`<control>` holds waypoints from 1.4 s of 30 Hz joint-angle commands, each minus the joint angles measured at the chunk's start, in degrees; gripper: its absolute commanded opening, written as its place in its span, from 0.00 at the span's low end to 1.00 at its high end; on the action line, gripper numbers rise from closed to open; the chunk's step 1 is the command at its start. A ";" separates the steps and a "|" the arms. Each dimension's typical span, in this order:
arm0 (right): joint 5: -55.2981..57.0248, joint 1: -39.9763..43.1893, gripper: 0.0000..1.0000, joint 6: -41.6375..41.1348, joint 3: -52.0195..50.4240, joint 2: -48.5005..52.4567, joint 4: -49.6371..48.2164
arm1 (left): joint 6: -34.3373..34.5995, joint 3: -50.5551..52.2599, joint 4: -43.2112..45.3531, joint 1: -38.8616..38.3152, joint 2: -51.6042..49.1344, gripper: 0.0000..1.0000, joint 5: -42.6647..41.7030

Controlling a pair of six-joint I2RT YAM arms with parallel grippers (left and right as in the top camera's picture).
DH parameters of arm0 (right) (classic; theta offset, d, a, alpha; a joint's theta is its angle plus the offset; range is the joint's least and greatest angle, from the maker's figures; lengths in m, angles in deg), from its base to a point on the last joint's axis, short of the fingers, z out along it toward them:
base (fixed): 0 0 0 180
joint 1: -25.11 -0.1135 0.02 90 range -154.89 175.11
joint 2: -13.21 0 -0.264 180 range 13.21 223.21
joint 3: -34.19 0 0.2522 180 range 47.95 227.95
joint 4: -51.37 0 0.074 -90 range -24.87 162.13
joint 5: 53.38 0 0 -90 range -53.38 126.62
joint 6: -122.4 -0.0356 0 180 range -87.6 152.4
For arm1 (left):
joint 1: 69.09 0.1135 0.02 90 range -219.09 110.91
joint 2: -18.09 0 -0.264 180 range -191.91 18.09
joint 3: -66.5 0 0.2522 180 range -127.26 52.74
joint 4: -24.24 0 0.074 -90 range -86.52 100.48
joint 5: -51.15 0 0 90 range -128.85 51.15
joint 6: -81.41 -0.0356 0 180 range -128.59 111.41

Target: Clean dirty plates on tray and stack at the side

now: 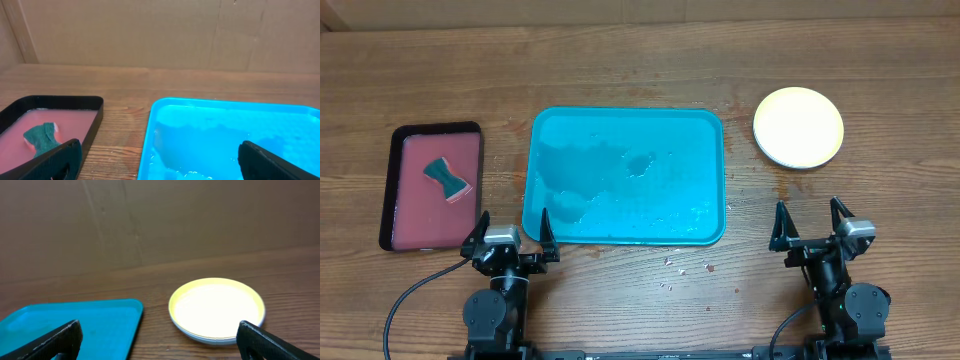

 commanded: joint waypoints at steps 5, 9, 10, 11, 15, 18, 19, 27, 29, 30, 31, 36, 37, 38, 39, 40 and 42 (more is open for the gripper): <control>2.71 -0.22 1.00 5.40 -0.57 -0.68 0.00 | -1.49 0.24 0.09 -0.39 0.74 1.00 -0.61; 2.69 -0.22 1.00 8.17 -0.57 -0.68 0.02 | -1.49 0.24 0.09 -0.39 0.74 1.00 -0.61; 2.73 -0.22 1.00 8.35 -0.57 -0.68 0.02 | -1.49 0.24 0.09 -0.37 0.74 1.00 -0.61; 2.71 -0.22 1.00 8.35 -0.57 -0.68 0.02 | -1.49 0.24 0.09 -0.37 0.74 1.00 -0.61; 2.64 -0.22 1.00 9.68 -0.57 -0.68 0.00 | -1.49 0.24 0.09 -0.39 0.72 1.00 -0.61; 2.69 -0.20 1.00 11.98 -0.57 -0.68 0.02 | -1.49 0.24 0.09 -0.39 0.72 1.00 -0.61; 2.67 -0.22 1.00 12.15 -0.57 -0.68 0.02 | -1.49 0.24 0.09 -0.39 0.74 1.00 -0.61; 2.08 -0.22 1.00 12.13 -0.57 -0.68 -0.09 | -1.49 0.24 0.09 -0.39 0.72 1.00 -0.61; 2.10 -0.20 1.00 12.15 -0.59 -0.68 -0.11 | -1.49 0.24 0.09 -0.37 0.74 1.00 -0.61; 2.08 -0.22 1.00 12.13 -0.59 -0.68 -0.11 | -1.49 0.24 0.09 -0.37 0.72 1.00 -0.61; 2.08 -0.22 1.00 12.13 -0.57 -0.68 -0.11 | -1.49 0.24 0.09 -0.39 0.72 1.00 -0.61; 2.08 -0.22 1.00 12.13 -0.57 -0.68 -0.11 | -1.49 0.24 0.09 -0.39 0.72 1.00 -0.61; 2.08 -0.22 1.00 12.15 -0.59 -0.68 -0.11 | -1.49 0.24 0.09 -0.39 0.74 1.00 -0.61; 2.08 -0.22 1.00 12.13 -0.59 -0.68 -0.11 | -1.49 0.24 0.09 -0.39 0.72 1.00 -0.61; 2.08 -0.22 1.00 12.15 -0.59 -0.68 -0.11 | -1.49 0.24 0.09 -0.39 0.72 1.00 -0.61; 2.08 -0.22 1.00 12.13 -0.59 -0.68 -0.11 | -1.49 0.24 0.09 -0.39 0.72 1.00 -0.61; 2.08 -0.22 1.00 12.13 -0.59 -0.68 -0.11 | -1.49 0.24 0.09 -0.39 0.72 1.00 -0.61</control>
